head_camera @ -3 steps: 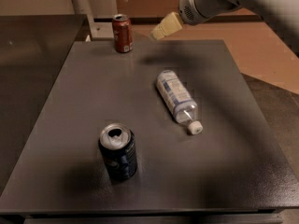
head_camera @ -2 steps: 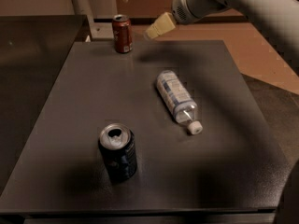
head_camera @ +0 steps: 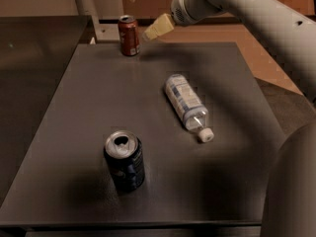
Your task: Pick coke can
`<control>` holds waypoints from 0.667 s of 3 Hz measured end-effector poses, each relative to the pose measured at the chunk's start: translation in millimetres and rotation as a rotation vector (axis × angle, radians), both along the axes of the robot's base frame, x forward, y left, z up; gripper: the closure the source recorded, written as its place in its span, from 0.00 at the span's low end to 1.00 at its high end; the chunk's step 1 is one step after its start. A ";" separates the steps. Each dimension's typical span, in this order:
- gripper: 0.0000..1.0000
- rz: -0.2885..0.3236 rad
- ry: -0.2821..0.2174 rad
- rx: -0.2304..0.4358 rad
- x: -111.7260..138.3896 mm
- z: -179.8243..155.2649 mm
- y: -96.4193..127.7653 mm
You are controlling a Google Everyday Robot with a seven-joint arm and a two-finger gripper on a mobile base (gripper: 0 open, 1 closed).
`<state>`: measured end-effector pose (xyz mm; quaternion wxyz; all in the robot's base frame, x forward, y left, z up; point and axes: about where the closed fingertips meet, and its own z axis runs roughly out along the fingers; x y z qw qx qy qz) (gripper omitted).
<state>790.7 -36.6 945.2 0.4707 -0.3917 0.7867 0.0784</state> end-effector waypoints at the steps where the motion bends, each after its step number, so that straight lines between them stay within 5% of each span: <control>1: 0.00 0.009 0.000 0.028 11.2 -8.8 16.2; 2: 0.00 0.028 0.014 0.062 19.3 -18.9 31.9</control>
Offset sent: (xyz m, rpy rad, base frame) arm 0.0286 0.0454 -0.0253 0.1031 0.0247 0.0452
